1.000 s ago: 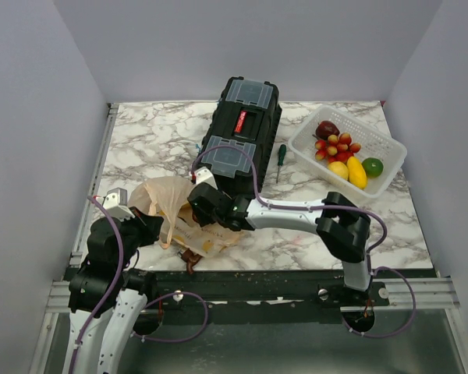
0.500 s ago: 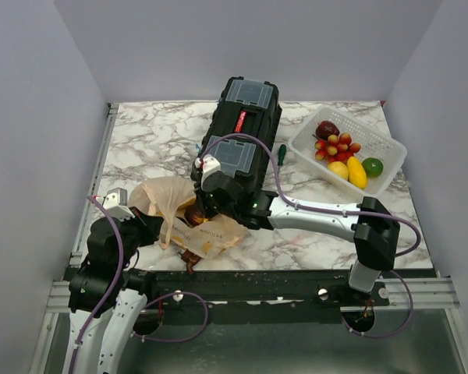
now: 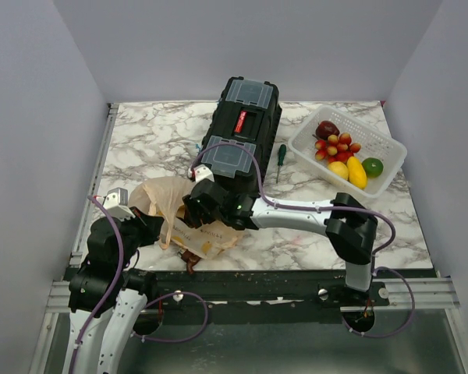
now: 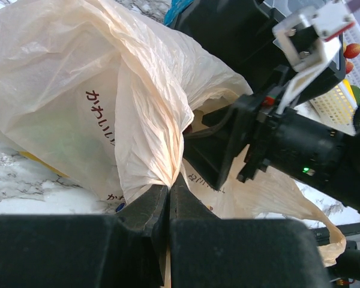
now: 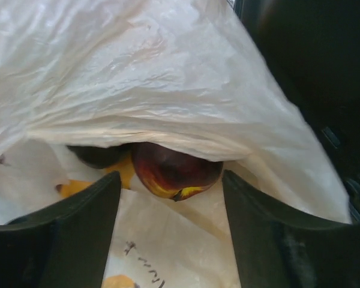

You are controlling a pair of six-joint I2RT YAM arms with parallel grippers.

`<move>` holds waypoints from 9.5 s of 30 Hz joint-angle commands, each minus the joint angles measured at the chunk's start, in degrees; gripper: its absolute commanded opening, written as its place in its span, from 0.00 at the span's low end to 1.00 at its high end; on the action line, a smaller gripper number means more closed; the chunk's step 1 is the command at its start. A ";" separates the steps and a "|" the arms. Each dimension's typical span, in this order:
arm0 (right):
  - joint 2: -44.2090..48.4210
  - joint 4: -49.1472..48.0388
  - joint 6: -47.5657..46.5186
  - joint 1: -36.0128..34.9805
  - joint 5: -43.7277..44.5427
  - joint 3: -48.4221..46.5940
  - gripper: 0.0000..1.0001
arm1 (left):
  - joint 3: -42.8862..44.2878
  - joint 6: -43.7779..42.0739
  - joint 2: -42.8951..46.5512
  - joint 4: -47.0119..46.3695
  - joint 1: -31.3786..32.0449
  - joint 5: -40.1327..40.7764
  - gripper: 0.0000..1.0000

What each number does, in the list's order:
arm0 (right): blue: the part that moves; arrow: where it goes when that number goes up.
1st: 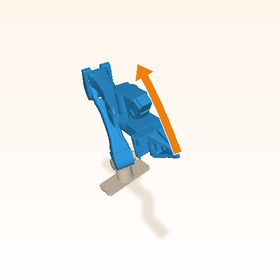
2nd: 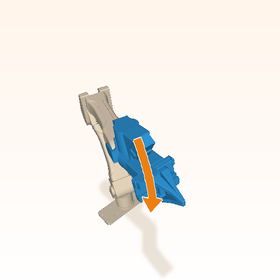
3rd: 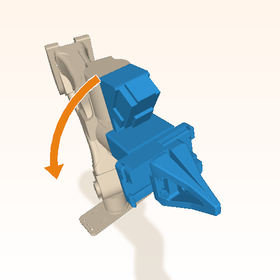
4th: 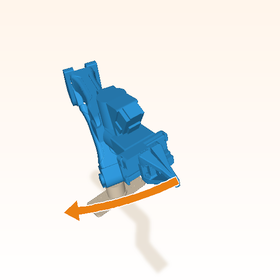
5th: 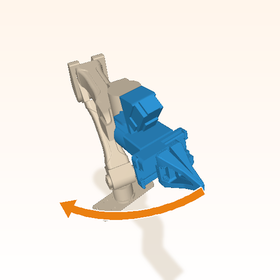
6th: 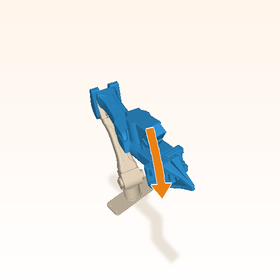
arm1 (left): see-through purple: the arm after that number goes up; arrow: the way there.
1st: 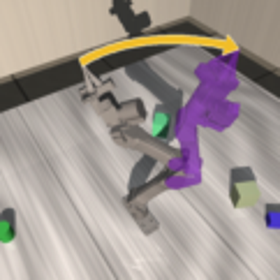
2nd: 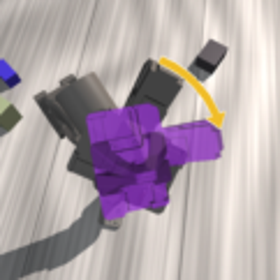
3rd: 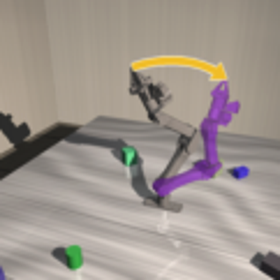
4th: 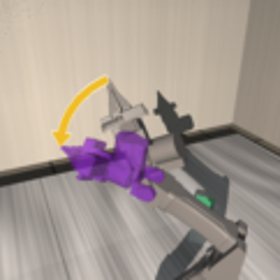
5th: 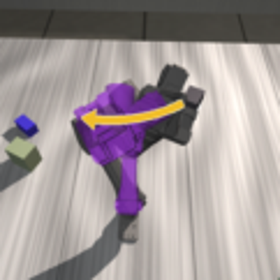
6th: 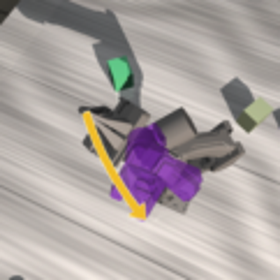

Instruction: Take the fake fruits out of the plastic bag

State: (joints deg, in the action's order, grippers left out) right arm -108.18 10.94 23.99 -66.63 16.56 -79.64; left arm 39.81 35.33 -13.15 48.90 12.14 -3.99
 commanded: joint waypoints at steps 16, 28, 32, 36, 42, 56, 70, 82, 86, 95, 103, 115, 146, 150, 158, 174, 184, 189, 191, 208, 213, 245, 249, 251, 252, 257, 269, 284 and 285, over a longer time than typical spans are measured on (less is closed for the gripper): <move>-11.26 5.23 -0.70 0.14 1.42 -8.34 0.76 | -0.35 -0.70 -0.27 -1.40 0.26 -1.46 0.00; -4.95 1.51 -1.68 0.17 0.28 -4.72 0.32 | -0.35 -0.74 -0.24 -1.43 0.27 -1.50 0.00; -0.81 0.16 -1.46 0.13 0.18 -2.75 0.22 | -0.34 -0.70 -0.25 -1.44 0.27 -1.51 0.00; 4.68 -3.70 -1.58 0.11 -0.51 1.59 0.14 | -0.39 -0.70 -0.27 -1.50 0.30 -1.46 0.00; 11.90 -8.44 -2.74 0.14 -1.07 5.63 0.03 | -0.39 -0.70 -0.14 -1.49 0.25 -1.50 0.00; 28.94 -17.47 -7.77 0.23 11.39 14.91 0.01 | -0.43 -3.15 -0.44 -2.38 0.26 -5.44 0.00; 41.53 -8.23 -3.35 23.00 19.35 22.23 0.01 | -0.70 -4.83 -0.36 -3.20 0.26 -9.43 0.02; 26.19 1.18 0.58 50.86 -0.42 10.38 0.01 | -0.70 -2.73 -0.11 -2.26 0.25 -5.70 0.00; 18.27 4.66 1.47 54.21 -3.81 5.00 0.01 | -0.61 -2.47 0.21 -2.13 0.25 -5.11 0.00; 3.75 14.73 2.04 56.79 -4.40 -4.87 0.14 | -0.65 -2.18 0.07 -2.04 0.25 -4.28 0.00; 0.05 16.00 -0.19 56.79 -5.25 -6.93 0.50 | -0.68 -2.10 0.30 -2.06 0.25 -4.20 0.00; 14.31 17.26 -2.21 56.50 -7.54 -2.89 0.82 | -0.79 -1.76 0.94 -2.06 0.25 -4.01 0.00; 18.82 -2.99 -2.30 -2.69 -9.57 7.48 0.52 | -0.79 -0.97 0.71 -1.92 0.26 -2.78 0.00; 10.73 -4.30 -4.27 -3.18 -0.36 5.29 0.39 | -0.78 -0.96 0.88 -1.80 0.25 -2.42 0.00; 0.75 -14.41 -10.54 -3.21 8.54 3.46 0.36 | -0.68 -0.97 0.91 -1.62 0.25 -2.34 0.00; -9.22 -38.27 -29.55 -2.18 0.54 5.72 0.57 | -0.61 -1.49 0.10 -1.71 0.26 -3.16 0.00; -15.13 -40.79 -41.74 -0.79 -0.70 4.25 0.79 | -0.46 -1.76 -0.87 -1.62 0.56 -3.76 0.00; -18.33 -40.61 -41.98 -0.05 -0.90 2.05 0.82 | -0.53 -1.79 -1.34 -1.58 0.87 -3.78 0.00; -19.61 -39.64 -41.46 0.13 -1.35 0.75 0.81 | -0.52 -1.84 -1.40 -1.62 1.02 -3.83 0.00; -22.38 -33.70 -33.31 2.62 -6.92 -0.54 0.48 | -0.61 -1.93 -1.12 -1.80 1.04 -3.75 0.00; -24.62 -31.13 -32.70 3.10 -5.98 -3.19 0.53 | -0.61 -1.85 -1.09 -1.79 1.04 -3.75 0.00; -37.89 -22.90 -44.07 3.40 1.76 -24.54 0.88 | -0.53 -1.77 -0.76 -1.53 1.22 -3.44 0.00; -38.41 -22.63 -43.68 3.38 3.05 -26.48 0.80 | -0.53 -1.76 -0.94 -1.53 1.22 -3.39 0.00; -36.46 -22.07 -42.32 3.29 1.56 -25.42 0.72 | -0.50 -1.76 -1.09 -1.53 1.22 -3.48 0.00; -35.13 -22.02 -41.61 3.13 0.97 -24.10 0.68 | -0.52 -1.76 -0.99 -1.53 1.22 -3.48 0.00; -24.23 -23.98 -36.00 2.75 -0.65 -14.47 0.47 | -0.61 -1.67 -0.98 -1.61 1.22 -3.33 0.00; -5.52 -20.28 -16.70 2.76 -7.97 1.62 0.32 | -0.64 -1.53 -0.44 -1.80 1.22 -3.21 0.00; 11.58 -19.82 -3.50 2.82 -18.39 12.23 0.25 | -0.70 -1.32 0.06 -1.95 1.22 -3.02 0.00; 11.88 -20.90 -3.30 2.90 -19.96 12.92 0.25 | -0.66 -1.32 0.01 -1.97 1.21 -3.04 0.00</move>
State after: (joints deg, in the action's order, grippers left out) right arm -100.36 -7.64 16.14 -63.94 1.21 -68.51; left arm 39.35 34.06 -13.58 46.83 13.26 -7.16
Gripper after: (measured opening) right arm 0.606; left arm 0.003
